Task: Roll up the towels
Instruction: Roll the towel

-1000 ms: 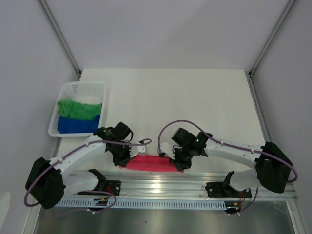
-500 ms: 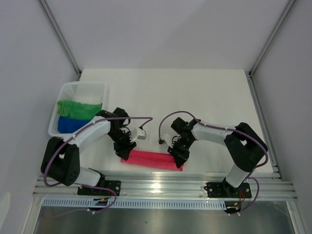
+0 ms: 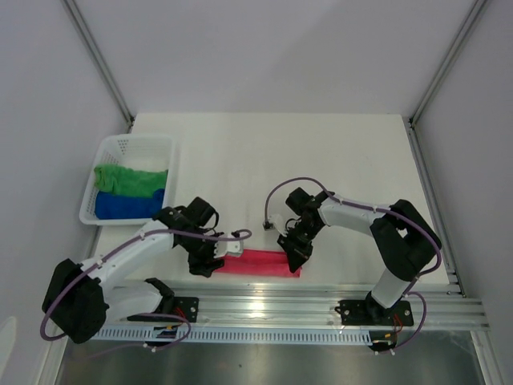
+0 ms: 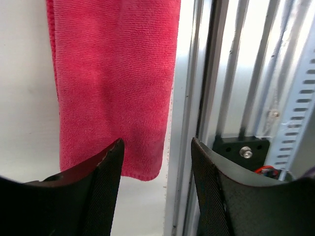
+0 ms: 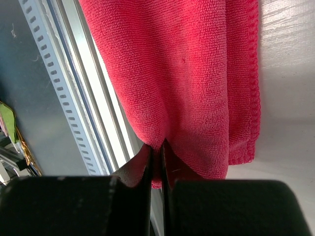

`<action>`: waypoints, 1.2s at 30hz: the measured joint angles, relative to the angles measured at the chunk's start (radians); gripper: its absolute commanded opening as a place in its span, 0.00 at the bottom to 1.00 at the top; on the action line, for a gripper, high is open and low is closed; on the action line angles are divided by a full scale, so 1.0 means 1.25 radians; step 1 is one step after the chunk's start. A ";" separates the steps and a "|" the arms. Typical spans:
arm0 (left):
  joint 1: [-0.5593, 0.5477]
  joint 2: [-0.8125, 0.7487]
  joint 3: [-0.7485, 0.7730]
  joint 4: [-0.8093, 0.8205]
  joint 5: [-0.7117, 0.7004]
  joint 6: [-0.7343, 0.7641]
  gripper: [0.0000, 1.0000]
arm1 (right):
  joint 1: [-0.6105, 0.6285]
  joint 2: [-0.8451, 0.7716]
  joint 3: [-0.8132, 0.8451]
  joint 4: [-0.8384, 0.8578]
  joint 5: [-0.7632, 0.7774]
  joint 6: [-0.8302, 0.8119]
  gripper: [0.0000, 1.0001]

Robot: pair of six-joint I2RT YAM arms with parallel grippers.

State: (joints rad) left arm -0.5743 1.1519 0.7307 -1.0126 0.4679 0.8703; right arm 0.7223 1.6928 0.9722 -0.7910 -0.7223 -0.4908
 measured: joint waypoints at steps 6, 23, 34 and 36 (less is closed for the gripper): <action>-0.075 -0.075 -0.089 0.108 -0.125 -0.029 0.59 | -0.002 0.003 0.001 0.001 -0.001 0.000 0.00; -0.120 -0.063 -0.129 0.167 -0.222 -0.088 0.01 | 0.002 0.003 0.015 -0.017 -0.011 0.002 0.00; -0.043 -0.072 -0.039 -0.042 -0.085 0.000 0.05 | 0.008 0.010 0.064 -0.085 -0.043 -0.007 0.19; 0.005 -0.028 -0.005 -0.054 -0.060 0.022 0.06 | -0.005 0.031 0.079 -0.084 -0.040 0.002 0.27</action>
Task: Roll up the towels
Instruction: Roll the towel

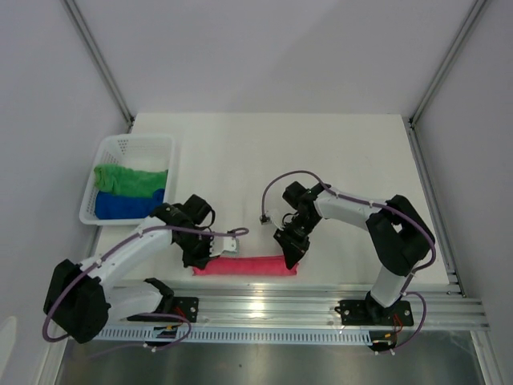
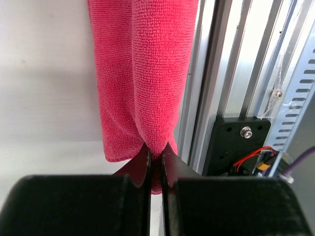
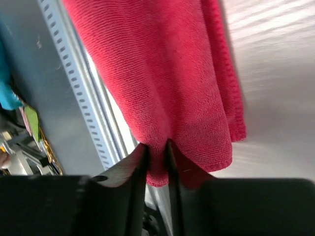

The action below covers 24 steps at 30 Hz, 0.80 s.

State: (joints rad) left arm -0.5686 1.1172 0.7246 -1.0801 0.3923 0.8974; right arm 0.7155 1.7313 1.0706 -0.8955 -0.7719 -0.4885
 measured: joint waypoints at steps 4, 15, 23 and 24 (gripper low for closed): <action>0.063 0.119 0.054 -0.007 0.035 0.032 0.07 | -0.036 0.041 0.024 0.025 0.027 0.035 0.41; 0.181 0.377 0.169 -0.060 0.124 0.074 0.06 | -0.088 0.031 0.067 0.060 0.158 0.102 0.53; 0.213 0.450 0.193 -0.075 0.150 0.078 0.04 | -0.061 -0.198 0.017 0.217 0.259 0.142 0.57; 0.215 0.454 0.193 -0.074 0.151 0.078 0.04 | -0.045 -0.237 -0.001 0.249 0.267 0.145 0.58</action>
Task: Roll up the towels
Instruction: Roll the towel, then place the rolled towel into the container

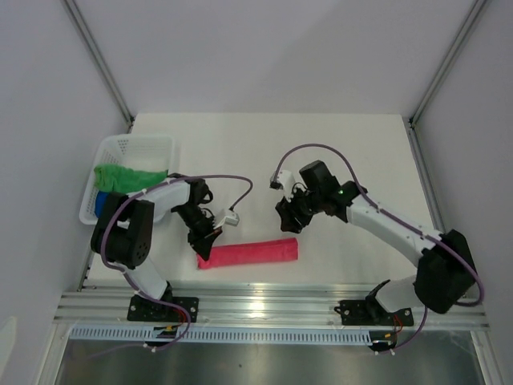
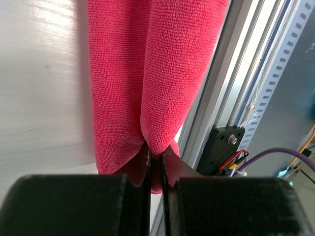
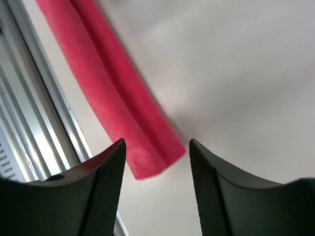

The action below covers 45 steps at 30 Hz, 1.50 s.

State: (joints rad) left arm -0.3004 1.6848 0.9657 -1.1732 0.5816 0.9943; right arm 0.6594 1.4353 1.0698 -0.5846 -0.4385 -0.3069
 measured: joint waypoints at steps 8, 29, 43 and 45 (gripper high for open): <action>0.014 0.019 0.013 -0.002 0.002 -0.001 0.04 | 0.189 -0.033 -0.132 0.255 0.005 -0.009 0.64; 0.015 0.007 0.014 0.007 -0.005 -0.020 0.32 | 0.156 0.168 -0.112 0.332 -0.153 -0.014 0.00; 0.014 -0.172 0.012 0.147 -0.017 -0.153 0.53 | 0.067 0.307 -0.014 0.285 -0.277 0.049 0.00; 0.009 -0.155 0.011 0.168 -0.017 -0.172 0.54 | 0.055 0.324 -0.001 0.285 -0.290 0.060 0.00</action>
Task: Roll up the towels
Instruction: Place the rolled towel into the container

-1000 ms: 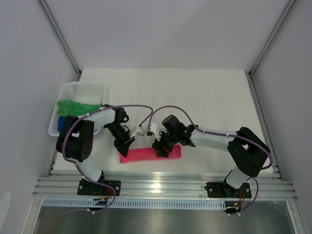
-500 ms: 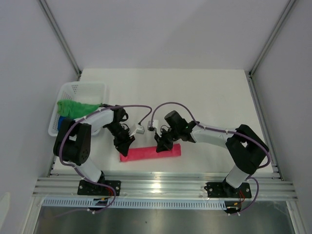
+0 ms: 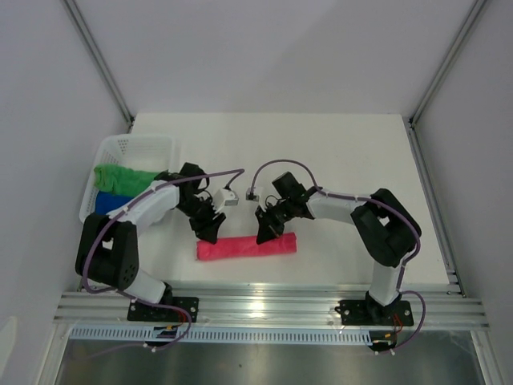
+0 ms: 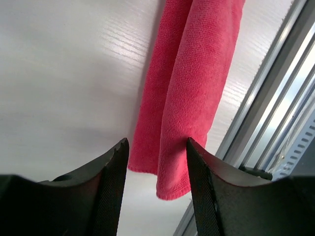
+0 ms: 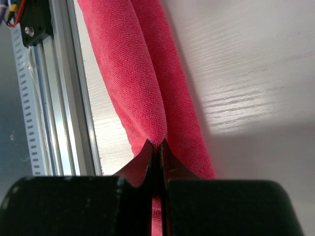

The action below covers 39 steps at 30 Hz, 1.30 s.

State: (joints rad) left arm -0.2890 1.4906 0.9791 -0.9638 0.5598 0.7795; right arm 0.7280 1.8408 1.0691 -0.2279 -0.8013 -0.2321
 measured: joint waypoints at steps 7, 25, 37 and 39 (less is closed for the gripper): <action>-0.026 0.049 -0.017 0.073 -0.004 -0.062 0.49 | -0.023 0.054 0.030 -0.001 -0.040 0.034 0.03; -0.029 0.154 0.023 0.092 -0.046 -0.142 0.02 | -0.058 0.002 0.031 -0.036 0.050 0.060 0.63; -0.029 0.181 0.050 0.067 -0.072 -0.152 0.05 | -0.078 -0.015 -0.007 0.025 0.069 0.087 0.75; -0.029 0.181 0.050 0.066 -0.076 -0.153 0.06 | -0.082 0.003 -0.011 0.024 0.069 0.087 0.72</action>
State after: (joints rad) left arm -0.3252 1.7168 1.0420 -0.8810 0.4648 0.5888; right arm 0.6258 1.8450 1.0554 -0.1974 -0.7151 -0.1234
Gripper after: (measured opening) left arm 0.050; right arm 0.749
